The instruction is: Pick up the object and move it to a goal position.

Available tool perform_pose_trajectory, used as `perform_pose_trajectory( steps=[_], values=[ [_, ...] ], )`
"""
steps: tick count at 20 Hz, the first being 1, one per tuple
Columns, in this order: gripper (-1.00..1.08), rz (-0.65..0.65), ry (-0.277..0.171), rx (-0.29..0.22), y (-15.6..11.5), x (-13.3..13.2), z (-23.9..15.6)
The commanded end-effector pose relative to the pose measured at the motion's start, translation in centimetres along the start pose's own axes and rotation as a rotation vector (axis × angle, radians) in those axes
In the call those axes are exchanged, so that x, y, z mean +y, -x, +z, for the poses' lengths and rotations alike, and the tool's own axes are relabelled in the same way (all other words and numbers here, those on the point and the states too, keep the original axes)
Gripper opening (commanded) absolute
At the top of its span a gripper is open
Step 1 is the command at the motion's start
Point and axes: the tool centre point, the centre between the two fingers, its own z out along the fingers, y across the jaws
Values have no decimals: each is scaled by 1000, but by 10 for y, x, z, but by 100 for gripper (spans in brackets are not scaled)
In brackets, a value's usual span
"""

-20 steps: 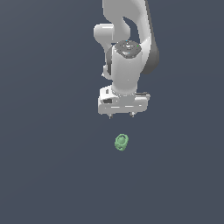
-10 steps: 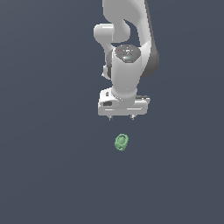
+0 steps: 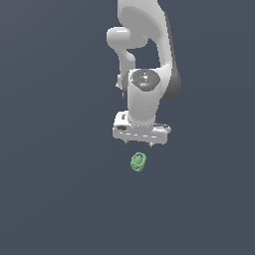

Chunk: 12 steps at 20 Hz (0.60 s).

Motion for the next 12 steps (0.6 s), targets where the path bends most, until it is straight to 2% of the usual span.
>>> perform_pose_trajectory(
  steps=[1, 12],
  values=[
    [100, 64, 1, -3, -6, -2, 13],
    [100, 254, 9, -6, -24, -6, 52]
  ],
)
